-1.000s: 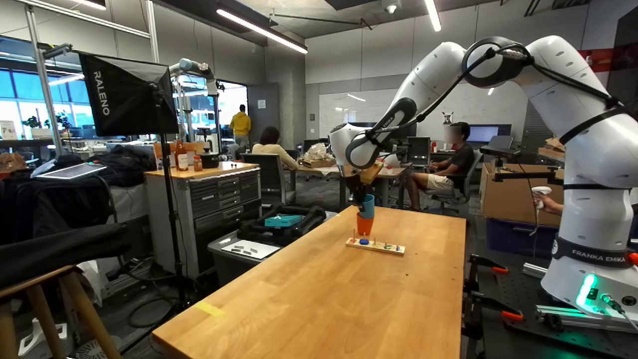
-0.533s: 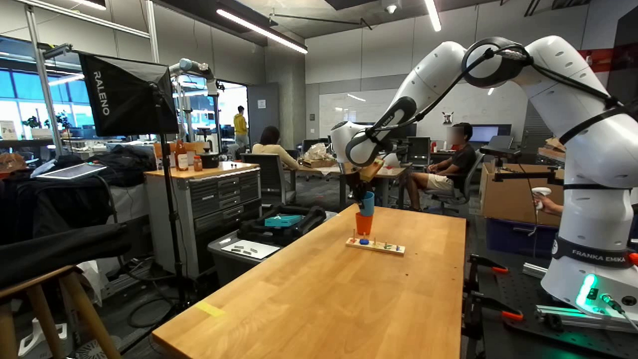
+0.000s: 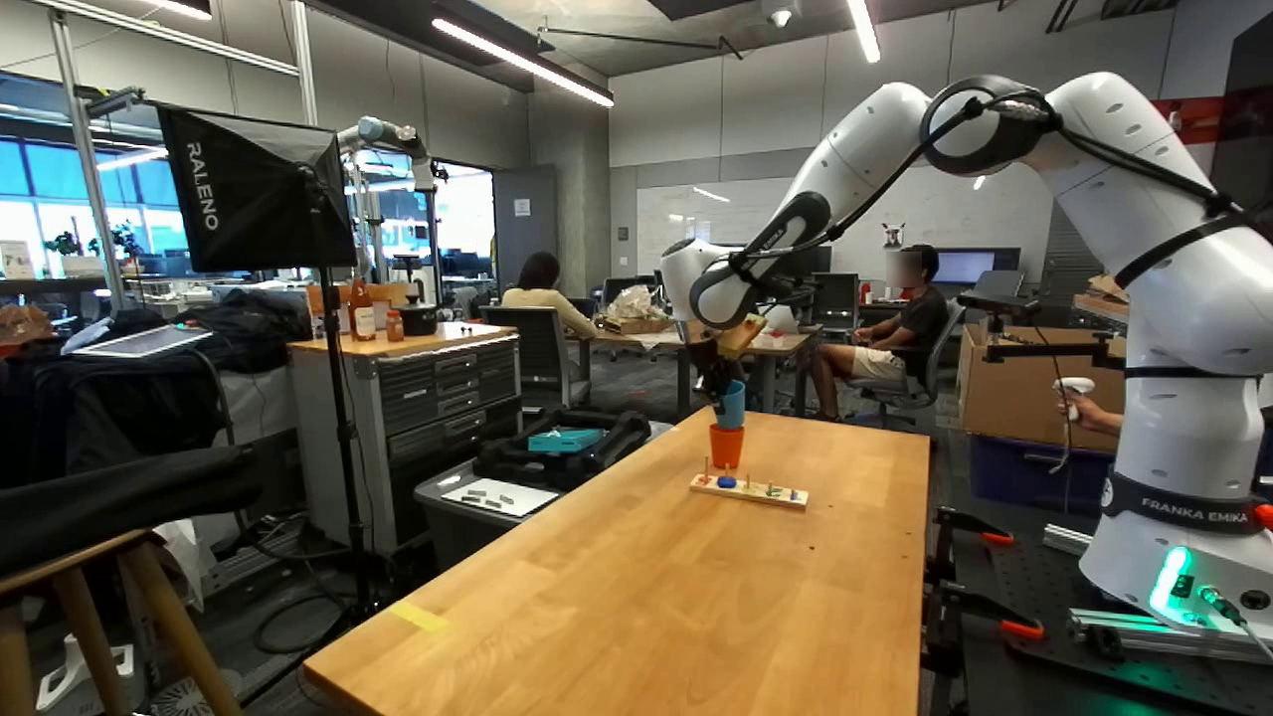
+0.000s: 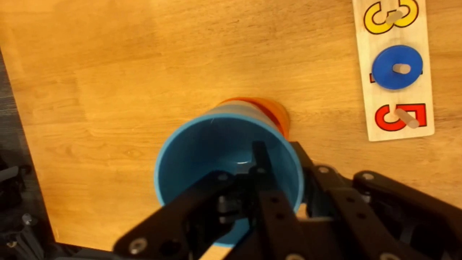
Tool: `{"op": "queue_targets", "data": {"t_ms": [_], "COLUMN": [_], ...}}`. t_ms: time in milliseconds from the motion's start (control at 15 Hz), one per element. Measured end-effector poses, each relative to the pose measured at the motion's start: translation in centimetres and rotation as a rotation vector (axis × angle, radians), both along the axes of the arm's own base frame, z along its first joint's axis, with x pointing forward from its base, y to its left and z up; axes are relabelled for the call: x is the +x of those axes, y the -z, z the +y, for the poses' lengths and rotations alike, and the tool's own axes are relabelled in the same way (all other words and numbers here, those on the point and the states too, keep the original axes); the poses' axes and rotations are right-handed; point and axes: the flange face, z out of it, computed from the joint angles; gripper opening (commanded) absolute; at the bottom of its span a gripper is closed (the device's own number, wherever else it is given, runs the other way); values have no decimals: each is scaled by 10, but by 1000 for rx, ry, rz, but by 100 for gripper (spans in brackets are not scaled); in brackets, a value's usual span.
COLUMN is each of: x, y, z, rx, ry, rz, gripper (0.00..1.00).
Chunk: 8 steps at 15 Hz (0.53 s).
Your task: Put the blue cup inside the orange cup
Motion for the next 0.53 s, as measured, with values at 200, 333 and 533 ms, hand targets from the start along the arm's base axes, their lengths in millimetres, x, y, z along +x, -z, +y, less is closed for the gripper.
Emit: {"op": "queue_targets", "data": {"t_ms": [200,333,533], "x": [1,1,4], "y": [-1,-2,-5], "z": [-2,-4,-3], "rx": [-1,-1,8], "ry": [4,6,11], "rz": [-3,-5,-15], "gripper": [75,91,100]}}
